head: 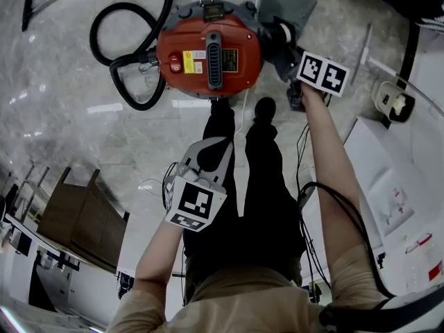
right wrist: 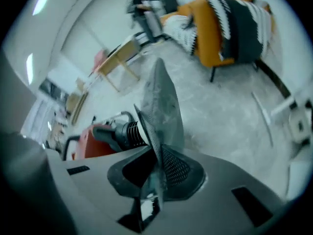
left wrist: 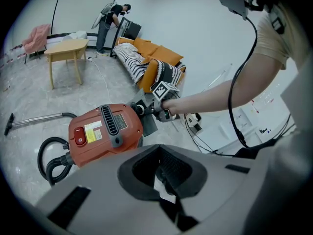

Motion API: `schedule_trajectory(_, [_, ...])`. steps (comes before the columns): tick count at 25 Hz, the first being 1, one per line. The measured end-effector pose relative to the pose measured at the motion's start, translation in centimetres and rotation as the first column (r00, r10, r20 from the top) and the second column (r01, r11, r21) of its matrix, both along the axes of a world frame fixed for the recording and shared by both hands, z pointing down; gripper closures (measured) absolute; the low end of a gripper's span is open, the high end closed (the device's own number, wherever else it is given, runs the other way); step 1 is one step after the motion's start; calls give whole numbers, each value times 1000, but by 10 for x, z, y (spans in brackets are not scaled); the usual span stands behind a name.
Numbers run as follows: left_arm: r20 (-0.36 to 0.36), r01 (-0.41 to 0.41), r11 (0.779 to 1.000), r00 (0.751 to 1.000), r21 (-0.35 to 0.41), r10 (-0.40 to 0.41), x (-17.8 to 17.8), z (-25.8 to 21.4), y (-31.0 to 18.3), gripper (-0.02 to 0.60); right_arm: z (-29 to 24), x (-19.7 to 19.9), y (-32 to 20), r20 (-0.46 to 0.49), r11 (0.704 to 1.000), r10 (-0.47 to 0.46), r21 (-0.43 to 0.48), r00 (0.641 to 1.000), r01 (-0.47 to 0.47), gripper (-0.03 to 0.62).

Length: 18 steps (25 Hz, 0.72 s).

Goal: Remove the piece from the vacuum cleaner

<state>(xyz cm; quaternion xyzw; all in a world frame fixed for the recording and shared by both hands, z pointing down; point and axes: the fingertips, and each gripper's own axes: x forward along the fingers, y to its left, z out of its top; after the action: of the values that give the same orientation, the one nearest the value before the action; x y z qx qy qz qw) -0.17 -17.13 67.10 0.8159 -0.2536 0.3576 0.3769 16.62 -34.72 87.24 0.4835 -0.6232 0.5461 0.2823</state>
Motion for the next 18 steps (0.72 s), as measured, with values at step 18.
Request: schedule_trajectory(18, [12, -1, 1000, 1000, -1, 1, 5, 2, 8, 586, 1, 6, 1, -438, 683, -652, 16, 619, 730, 562])
